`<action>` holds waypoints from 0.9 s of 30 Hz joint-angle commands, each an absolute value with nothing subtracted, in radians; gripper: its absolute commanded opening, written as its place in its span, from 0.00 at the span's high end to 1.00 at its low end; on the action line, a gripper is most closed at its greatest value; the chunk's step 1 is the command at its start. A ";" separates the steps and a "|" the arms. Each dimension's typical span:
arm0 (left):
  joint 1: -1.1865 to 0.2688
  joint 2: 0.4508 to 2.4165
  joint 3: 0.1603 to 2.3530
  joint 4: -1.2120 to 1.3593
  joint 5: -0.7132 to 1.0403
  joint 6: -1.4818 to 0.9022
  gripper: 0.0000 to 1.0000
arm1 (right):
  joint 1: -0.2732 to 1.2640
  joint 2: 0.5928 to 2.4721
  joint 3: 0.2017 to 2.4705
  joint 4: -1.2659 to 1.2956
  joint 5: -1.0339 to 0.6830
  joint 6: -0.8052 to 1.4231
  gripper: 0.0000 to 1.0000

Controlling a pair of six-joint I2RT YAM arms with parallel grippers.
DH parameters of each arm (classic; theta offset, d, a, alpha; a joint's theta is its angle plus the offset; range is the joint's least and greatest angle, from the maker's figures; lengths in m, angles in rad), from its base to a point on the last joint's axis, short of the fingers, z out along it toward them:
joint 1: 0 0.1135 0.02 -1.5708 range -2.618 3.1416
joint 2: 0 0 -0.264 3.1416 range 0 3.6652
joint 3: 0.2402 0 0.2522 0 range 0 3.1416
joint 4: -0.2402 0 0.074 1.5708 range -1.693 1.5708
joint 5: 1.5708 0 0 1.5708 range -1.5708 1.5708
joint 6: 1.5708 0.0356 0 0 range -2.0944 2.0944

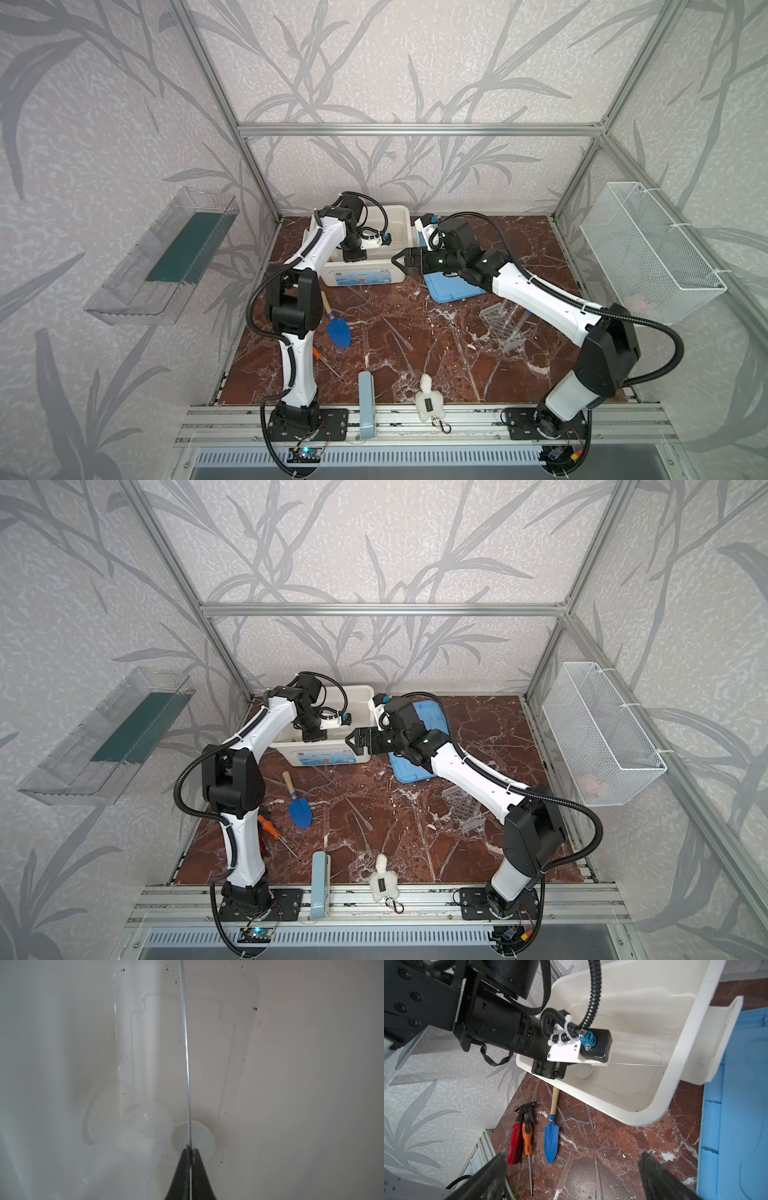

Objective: Organize the chemistry lab equipment
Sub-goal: 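Lower the rod into the bin with the left gripper while the right hovers nearby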

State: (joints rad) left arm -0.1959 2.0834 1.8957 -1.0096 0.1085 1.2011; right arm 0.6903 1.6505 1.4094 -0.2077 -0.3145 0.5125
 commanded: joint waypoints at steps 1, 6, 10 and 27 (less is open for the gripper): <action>-0.192 2.202 1.867 -0.997 0.068 1.206 0.93 | 0.692 1.621 1.405 -0.202 -0.305 0.508 0.03; -0.195 2.209 1.852 -0.944 0.046 1.189 0.87 | 0.693 1.620 1.393 -0.197 -0.304 0.508 0.03; -0.194 2.214 1.836 -0.921 0.032 1.190 0.87 | 0.690 1.614 1.375 -0.194 -0.301 0.511 0.03; -0.192 2.130 1.858 -0.871 -0.032 1.154 0.69 | 0.686 1.589 1.373 -0.208 -0.287 0.507 0.03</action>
